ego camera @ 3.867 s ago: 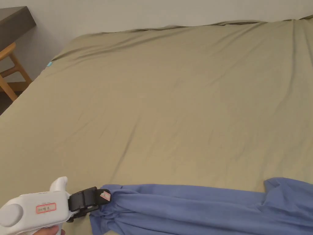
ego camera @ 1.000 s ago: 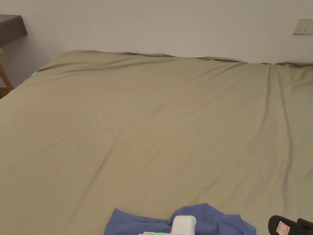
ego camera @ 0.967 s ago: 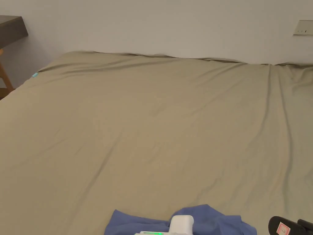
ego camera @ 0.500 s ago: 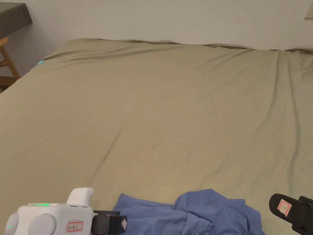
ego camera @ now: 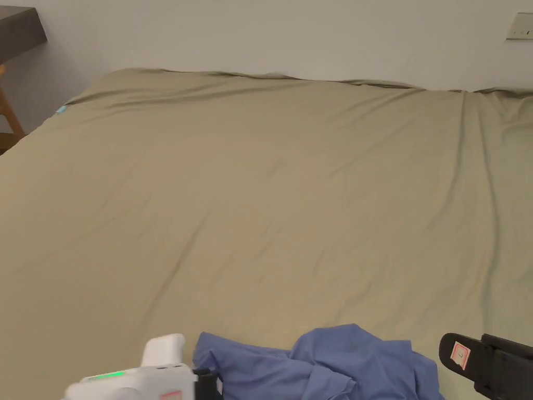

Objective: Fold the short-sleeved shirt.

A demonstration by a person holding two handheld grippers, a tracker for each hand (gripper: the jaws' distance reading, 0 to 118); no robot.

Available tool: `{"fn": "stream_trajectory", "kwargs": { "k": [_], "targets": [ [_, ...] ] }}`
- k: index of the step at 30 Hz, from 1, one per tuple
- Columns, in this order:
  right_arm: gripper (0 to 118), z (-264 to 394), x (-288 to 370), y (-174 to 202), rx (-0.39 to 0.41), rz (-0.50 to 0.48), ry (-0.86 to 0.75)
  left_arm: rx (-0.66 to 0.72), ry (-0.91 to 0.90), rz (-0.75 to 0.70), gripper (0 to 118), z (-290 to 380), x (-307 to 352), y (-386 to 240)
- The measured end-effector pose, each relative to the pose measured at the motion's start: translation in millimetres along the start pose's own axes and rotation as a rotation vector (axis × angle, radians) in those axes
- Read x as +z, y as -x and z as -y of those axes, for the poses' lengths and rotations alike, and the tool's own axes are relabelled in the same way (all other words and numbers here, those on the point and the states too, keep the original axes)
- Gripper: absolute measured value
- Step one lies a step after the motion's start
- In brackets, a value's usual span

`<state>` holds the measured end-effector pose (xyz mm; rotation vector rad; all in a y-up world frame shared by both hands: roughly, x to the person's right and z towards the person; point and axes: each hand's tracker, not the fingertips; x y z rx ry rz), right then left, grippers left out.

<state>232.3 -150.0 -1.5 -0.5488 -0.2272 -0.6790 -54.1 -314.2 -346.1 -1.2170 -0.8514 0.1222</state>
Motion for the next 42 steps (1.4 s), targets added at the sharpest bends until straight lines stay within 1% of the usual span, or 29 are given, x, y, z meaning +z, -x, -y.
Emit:
{"fn": "stream_trajectory", "kwargs": {
  "k": [1,2,6,8,10,12,14,17,19,20,21,22,25,27,30,32,34,36,37,40,42],
  "targets": [
    [2,-0.2,1.8,-1.4,0.002,-0.002,0.002,0.07,-0.014,0.077,14,-4.7,12.4,13.9],
    [2,-0.5,3.5,-1.9,0.005,-0.002,0.003,0.106,-0.025,0.121,13,-10.2,24.3,23.1],
    [2,-2.0,10.0,-6.1,0.005,0.004,-0.015,0.015,-0.071,0.021,13,-28.3,72.9,34.5],
    [2,-2.2,10.8,-8.6,-0.015,-0.001,-0.028,-0.004,-0.128,-0.057,13,-40.6,92.4,38.8],
    [2,-1.6,10.9,-10.2,-0.036,-0.008,-0.039,-0.047,-0.143,-0.113,13,-48.6,108.1,35.0],
    [2,-1.2,10.6,-10.0,-0.043,-0.008,-0.039,-0.031,-0.165,-0.142,13,-53.0,118.9,31.4],
    [2,0.1,11.0,-8.8,-0.037,-0.003,-0.038,-0.027,-0.179,-0.136,13,-56.6,128.4,26.5],
    [2,1.6,11.5,-8.0,-0.032,-0.004,-0.033,-0.043,-0.184,-0.138,13,-48.3,132.0,-0.2],
    [2,2.4,11.5,-8.0,-0.039,-0.008,-0.031,-0.047,-0.18,-0.054,13,-43.6,133.5,-18.0],
    [2,2.6,11.5,-8.9,-0.058,-0.021,-0.03,-0.049,-0.184,-0.022,13,-38.2,132.5,-30.2],
    [2,2.5,11.4,-10.2,-0.096,-0.057,-0.027,-0.056,-0.185,0.009,13,-31.7,129.5,-44.6],
    [2,2.2,11.4,-11.3,-0.112,-0.08,-0.028,-0.07,-0.174,0.038,13,-27.7,124.6,-54.3],
    [2,1.3,10.1,-9.3,-0.087,-0.057,-0.034,-0.143,-0.12,0.1,13,-14.2,90.7,-94.7],
    [2,0.3,8.3,-8.5,-0.075,-0.038,-0.029,-0.2,-0.075,0.055,13,-8.8,60.3,-111.6],
    [2,0.3,8.8,-8.9,-0.087,-0.045,-0.023,-0.295,-0.044,0.012,13,12.0,17.2,-136.6],
    [2,1.7,10.8,-9.8,-0.097,-0.056,-0.018,-0.325,0.041,-0.002,13,22.9,-10.2,-142.5],
    [2,3.7,11.8,-10.6,-0.093,-0.059,-0.012,-0.329,0.082,-0.037,13,36.7,-32.4,-143.4],
    [2,5.0,10.9,-12.0,-0.085,-0.045,-0.005,-0.383,0.114,-0.044,13,47.0,-54.0,-139.0],
    [2,5.7,9.8,-13.5,-0.087,-0.039,-0.003,-0.368,0.141,-0.052,13,50.6,-63.7,-134.1],
    [2,7.3,6.8,-17.0,-0.105,-0.036,-0.002,-0.356,0.092,-0.007,12,50.1,-67.0,-126.0],
    [2,8.3,4.9,-17.4,-0.115,-0.042,0.0,-0.347,0.113,0.006,12,44.5,-64.0,-125.9]
  ]
}}
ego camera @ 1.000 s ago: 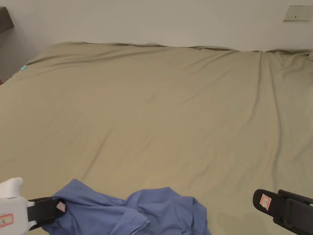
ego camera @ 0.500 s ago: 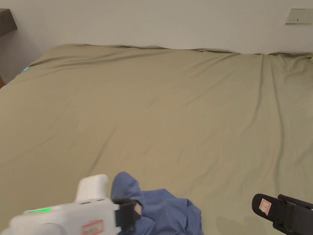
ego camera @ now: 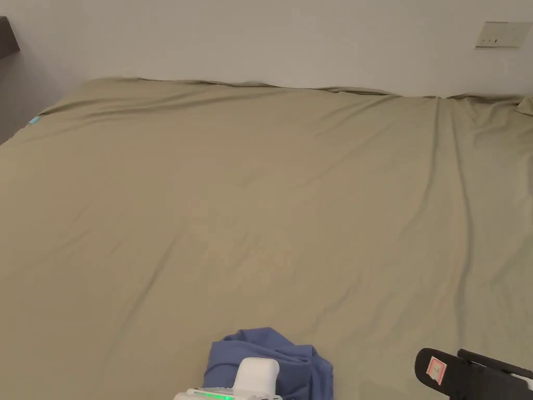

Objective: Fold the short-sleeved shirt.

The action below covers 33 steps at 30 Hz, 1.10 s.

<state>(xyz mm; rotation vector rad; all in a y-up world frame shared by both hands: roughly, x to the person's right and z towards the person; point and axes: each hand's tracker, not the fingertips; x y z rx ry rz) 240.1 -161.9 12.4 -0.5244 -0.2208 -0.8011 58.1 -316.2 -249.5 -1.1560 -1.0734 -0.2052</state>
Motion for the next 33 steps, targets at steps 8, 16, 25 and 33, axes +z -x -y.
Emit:
{"fn": "stream_trajectory", "kwargs": {
  "k": [8,16,25,33],
  "targets": [
    [2,1.5,7.5,0.2,0.021,-0.022,-0.008,0.148,-0.297,0.309,118,-10.8,116.2,29.4],
    [2,2.9,10.2,-1.3,0.001,-0.018,-0.03,0.008,-0.215,-0.021,0,-16.9,56.1,30.2],
    [2,0.8,5.8,16.6,0.046,-0.027,0.014,-0.088,-0.014,0.061,0,-7.3,-48.7,-60.6],
    [2,-16.6,-5.3,28.6,0.119,-0.123,0.005,-0.011,-0.039,0.33,0,6.6,36.8,-28.0]
  ]
}}
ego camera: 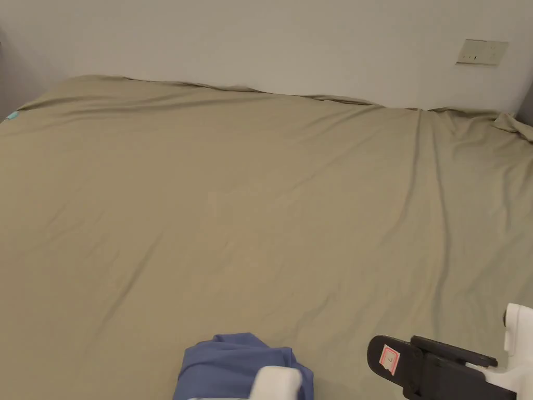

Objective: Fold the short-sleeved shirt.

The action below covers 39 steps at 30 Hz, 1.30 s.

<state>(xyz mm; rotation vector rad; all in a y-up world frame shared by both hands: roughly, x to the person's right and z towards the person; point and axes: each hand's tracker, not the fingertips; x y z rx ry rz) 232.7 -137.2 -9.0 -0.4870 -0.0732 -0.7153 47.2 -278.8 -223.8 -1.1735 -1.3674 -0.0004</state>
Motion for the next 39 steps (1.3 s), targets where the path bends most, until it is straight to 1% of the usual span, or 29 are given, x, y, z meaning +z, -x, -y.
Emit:
{"fn": "stream_trajectory", "kwargs": {
  "k": [2,3,5,6,8,9,10,11,12,13,14,15,16,17,18,19,20,21,22,23,27,28,29,32,34,35,37,38,39],
  "targets": [
    [2,-0.5,-20.8,-9.2,0.011,-0.064,0.04,0.078,-0.031,-0.003,0,6.2,40.8,32.7],
    [2,1.1,-37.3,-17.2,-0.011,-0.087,0.078,0.107,-0.05,-0.031,0,7.9,61.8,49.4],
    [2,8.7,-75.9,-34.3,-0.06,-0.091,0.175,0.151,-0.085,-0.12,0,11.6,96.4,79.9],
    [2,15.7,-98.7,-45.9,-0.078,-0.072,0.229,0.165,-0.106,-0.177,0,12.8,112.0,94.0],
    [2,31.6,-138.7,-63.0,-0.09,-0.038,0.34,0.225,-0.143,-0.226,0,12.8,133.1,114.5],
    [2,42.2,-158.5,-73.3,-0.107,-0.021,0.399,0.263,-0.171,-0.222,0,13.0,142.0,124.1],
    [2,52.2,-175.1,-84.6,-0.143,0.023,0.45,0.289,-0.195,-0.213,0,12.6,147.1,130.4],
    [2,60.7,-187.0,-93.7,-0.154,0.056,0.487,0.303,-0.209,-0.202,0,11.6,148.0,131.7],
    [2,70.9,-198.2,-105.0,-0.148,0.093,0.517,0.311,-0.219,-0.191,0,9.8,147.6,135.0],
    [2,80.7,-205.3,-116.4,-0.14,0.134,0.506,0.312,-0.212,-0.184,0,7.3,145.0,137.3],
    [2,87.0,-204.9,-126.3,-0.157,0.144,0.471,0.315,-0.207,-0.176,0,4.6,141.4,138.5],
    [2,85.1,-198.9,-136.4,-0.26,-0.006,0.407,0.316,-0.199,-0.164,0,2.6,135.2,136.9],
    [2,82.3,-196.2,-147.9,-0.343,-0.028,0.435,0.307,-0.192,-0.158,0,-0.8,129.1,136.1],
    [2,82.8,-194.2,-154.2,-0.39,-0.042,0.436,0.302,-0.185,-0.156,13,-3.6,123.1,134.9],
    [2,85.4,-189.0,-156.8,-0.41,-0.049,0.428,0.294,-0.178,-0.165,34,-6.9,115.7,133.8],
    [2,86.0,-187.8,-157.6,-0.379,-0.035,0.429,0.288,-0.166,-0.175,73,-7.9,107.8,132.6],
    [2,85.4,-187.7,-157.1,-0.371,-0.04,0.428,0.283,-0.151,-0.187,73,-10.6,99.5,132.4],
    [2,84.0,-188.5,-155.6,-0.361,-0.039,0.43,0.28,-0.109,-0.207,86,-13.1,88.7,131.9],
    [2,84.7,-188.9,-152.5,-0.354,-0.036,0.433,0.265,-0.078,-0.212,106,-14.2,78.3,130.9],
    [2,84.1,-189.6,-152.1,-0.348,-0.033,0.436,0.246,-0.072,-0.209,118,-12.9,72.4,127.7],
    [2,85.8,-189.3,-155.8,-0.347,-0.042,0.436,0.125,-0.003,-0.326,118,-18.1,36.8,118.8],
    [2,86.9,-188.7,-157.0,-0.355,-0.045,0.431,0.119,0.012,-0.335,118,-18.7,28.0,118.8],
    [2,87.7,-188.1,-158.1,-0.361,-0.05,0.427,0.133,0.011,-0.327,118,-19.8,22.1,118.6],
    [2,89.8,-184.0,-159.9,-0.396,-0.062,0.419,0.246,-0.023,-0.269,116,-21.0,18.7,117.7],
    [2,90.6,-181.1,-161.0,-0.402,-0.06,0.418,0.225,-0.049,-0.158,43,-26.2,25.2,111.2],
    [2,90.6,-179.4,-161.2,-0.408,-0.063,0.418,0.239,-0.044,-0.191,42,-26.2,28.8,104.4],
    [2,89.2,-175.2,-158.1,-0.417,-0.054,0.416,0.106,-0.016,-0.24,42,-30.6,33.1,91.4],
    [2,87.9,-172.5,-153.5,-0.412,-0.043,0.413,0.098,-0.016,-0.233,42,-31.0,36.0,89.7],
    [2,83.9,-166.5,-145.1,-0.357,-0.004,0.399,0.14,-0.024,-0.216,42,-29.4,39.0,91.1]
  ]
}}
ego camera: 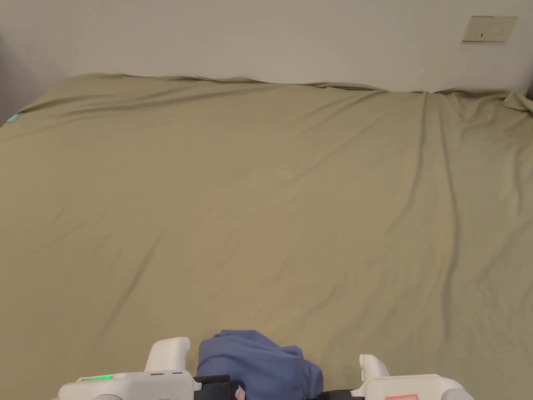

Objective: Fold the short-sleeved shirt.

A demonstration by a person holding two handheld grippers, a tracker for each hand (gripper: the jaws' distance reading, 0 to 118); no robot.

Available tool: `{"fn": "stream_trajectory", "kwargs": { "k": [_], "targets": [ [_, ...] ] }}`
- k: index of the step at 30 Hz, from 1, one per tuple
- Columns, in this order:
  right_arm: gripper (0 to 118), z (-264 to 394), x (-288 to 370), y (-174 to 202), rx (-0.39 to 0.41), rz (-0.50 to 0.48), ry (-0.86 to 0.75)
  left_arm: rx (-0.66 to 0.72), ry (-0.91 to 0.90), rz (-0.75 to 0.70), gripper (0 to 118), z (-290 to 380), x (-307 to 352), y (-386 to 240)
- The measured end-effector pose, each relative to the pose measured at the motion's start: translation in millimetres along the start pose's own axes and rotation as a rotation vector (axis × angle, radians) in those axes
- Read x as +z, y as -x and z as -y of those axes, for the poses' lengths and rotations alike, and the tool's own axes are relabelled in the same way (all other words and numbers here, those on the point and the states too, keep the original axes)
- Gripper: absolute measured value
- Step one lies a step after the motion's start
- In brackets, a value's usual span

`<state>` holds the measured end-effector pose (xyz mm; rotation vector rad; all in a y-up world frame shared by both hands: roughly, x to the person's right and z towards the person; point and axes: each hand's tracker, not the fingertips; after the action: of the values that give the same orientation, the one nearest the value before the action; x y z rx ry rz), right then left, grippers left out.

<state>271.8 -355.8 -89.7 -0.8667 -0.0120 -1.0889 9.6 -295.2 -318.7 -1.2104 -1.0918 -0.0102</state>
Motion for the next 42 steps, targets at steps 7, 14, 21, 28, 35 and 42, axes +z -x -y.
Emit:
{"fn": "stream_trajectory", "kwargs": {
  "k": [7,14,21,28,35,42],
  "targets": [
    [2,13.5,119.2,63.0,0.145,-0.361,-0.331,0.082,0.002,0.09,43,-24.5,72.6,51.5],
    [2,45.6,215.9,72.0,0.237,-0.116,-0.618,0.037,0.063,-0.393,43,-83.2,180.3,171.2],
    [2,74.6,242.6,42.1,0.041,-0.03,-0.703,0.169,0.128,-0.62,43,-91.7,205.2,256.4],
    [2,73.2,226.6,57.2,0.17,0.242,-0.606,-0.035,0.233,-1.04,118,-80.5,157.8,244.6],
    [2,58.0,224.6,85.7,0.506,0.718,-0.598,-0.142,0.158,-0.674,95,-102.2,186.5,127.8],
    [2,-4.2,266.7,131.2,0.451,0.717,-0.896,-0.402,-0.613,-0.653,3,-86.5,209.8,-55.1]
  ]
}}
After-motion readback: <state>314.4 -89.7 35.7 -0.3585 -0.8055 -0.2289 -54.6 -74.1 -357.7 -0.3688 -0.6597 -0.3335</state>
